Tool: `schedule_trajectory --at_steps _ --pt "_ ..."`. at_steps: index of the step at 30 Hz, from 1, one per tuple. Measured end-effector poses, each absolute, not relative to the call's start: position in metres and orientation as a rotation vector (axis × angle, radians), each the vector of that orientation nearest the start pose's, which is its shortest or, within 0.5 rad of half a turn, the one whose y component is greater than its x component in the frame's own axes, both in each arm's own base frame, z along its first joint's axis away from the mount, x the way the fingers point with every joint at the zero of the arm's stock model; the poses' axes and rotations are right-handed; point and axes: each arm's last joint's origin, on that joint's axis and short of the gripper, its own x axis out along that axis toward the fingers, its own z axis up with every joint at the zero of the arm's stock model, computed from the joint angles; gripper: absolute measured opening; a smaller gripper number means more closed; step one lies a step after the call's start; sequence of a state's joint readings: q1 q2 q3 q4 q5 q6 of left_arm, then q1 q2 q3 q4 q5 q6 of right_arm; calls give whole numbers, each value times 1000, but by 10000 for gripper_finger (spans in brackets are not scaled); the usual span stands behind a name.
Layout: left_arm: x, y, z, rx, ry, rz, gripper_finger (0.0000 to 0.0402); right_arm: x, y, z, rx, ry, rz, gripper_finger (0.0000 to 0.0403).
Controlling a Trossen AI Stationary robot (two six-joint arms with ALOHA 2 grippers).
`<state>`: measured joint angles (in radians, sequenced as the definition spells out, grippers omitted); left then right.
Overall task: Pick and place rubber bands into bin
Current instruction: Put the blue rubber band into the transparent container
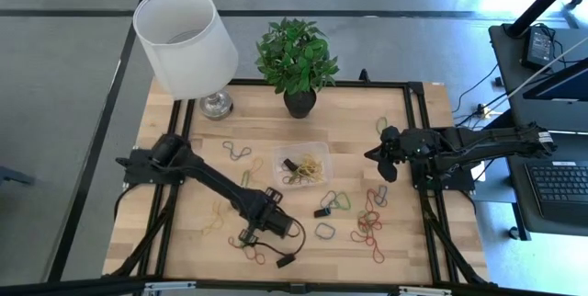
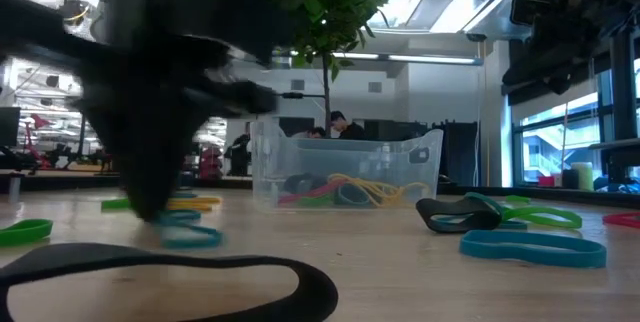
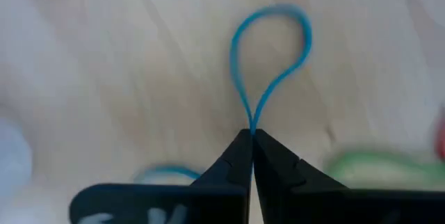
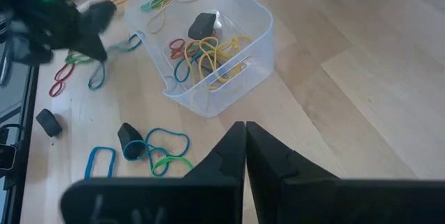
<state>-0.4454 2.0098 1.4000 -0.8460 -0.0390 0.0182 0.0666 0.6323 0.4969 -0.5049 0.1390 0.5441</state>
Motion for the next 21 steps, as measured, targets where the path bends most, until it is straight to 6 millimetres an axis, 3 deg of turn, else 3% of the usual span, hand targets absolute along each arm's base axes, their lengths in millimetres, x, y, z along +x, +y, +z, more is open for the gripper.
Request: schedule_trajectory --at_steps 7,12,18,21 --pt "331 -140 227 248 1242 -215 3 135 5 228 457 600 -240 16" --pt "321 -114 275 217 1084 -92 2 136 5 229 459 589 -237 16" --pt "336 -77 320 241 935 28 2 137 5 231 461 571 -231 16" --pt "349 -54 326 244 887 64 2 137 5 231 460 569 -230 16"
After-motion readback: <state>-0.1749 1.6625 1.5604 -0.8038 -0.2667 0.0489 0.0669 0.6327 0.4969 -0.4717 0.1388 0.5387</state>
